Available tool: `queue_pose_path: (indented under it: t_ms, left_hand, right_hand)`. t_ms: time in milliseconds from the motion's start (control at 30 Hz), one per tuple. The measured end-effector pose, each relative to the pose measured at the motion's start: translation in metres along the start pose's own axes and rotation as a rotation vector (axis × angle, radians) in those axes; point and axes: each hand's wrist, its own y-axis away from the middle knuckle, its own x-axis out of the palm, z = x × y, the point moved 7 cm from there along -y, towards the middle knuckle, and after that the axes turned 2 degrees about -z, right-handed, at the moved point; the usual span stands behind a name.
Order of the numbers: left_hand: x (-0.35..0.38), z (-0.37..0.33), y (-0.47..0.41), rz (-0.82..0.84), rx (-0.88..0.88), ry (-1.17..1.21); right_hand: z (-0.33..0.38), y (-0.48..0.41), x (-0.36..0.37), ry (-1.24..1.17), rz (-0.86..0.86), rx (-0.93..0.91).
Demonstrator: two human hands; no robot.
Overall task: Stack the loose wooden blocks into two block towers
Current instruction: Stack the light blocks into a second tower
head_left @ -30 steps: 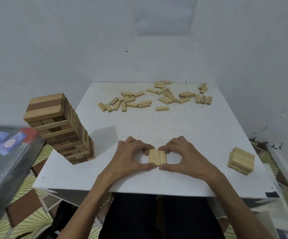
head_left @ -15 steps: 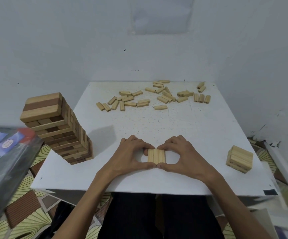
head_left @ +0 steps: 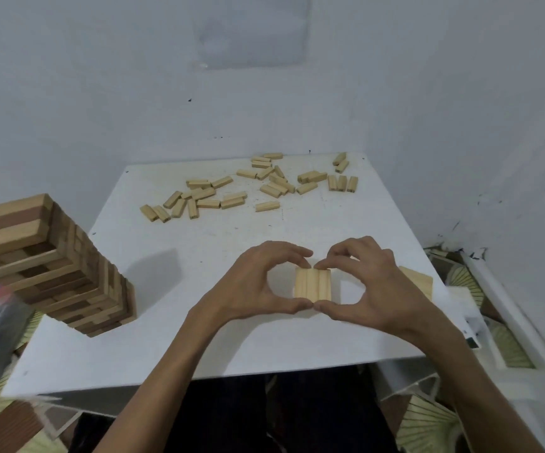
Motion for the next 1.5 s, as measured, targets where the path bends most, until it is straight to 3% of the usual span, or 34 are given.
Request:
queue_pose_path:
  t_ms: [567,1500]
  left_hand:
    - [0.103,-0.054,-0.112,0.213,0.215,0.125]
    - [0.133,-0.04,-0.122,0.269,0.152,0.168]
  right_hand:
    - [-0.093,0.072,-0.074,0.009,-0.181,0.153]
    - [-0.114,0.085,-0.061,-0.101,-0.158,0.247]
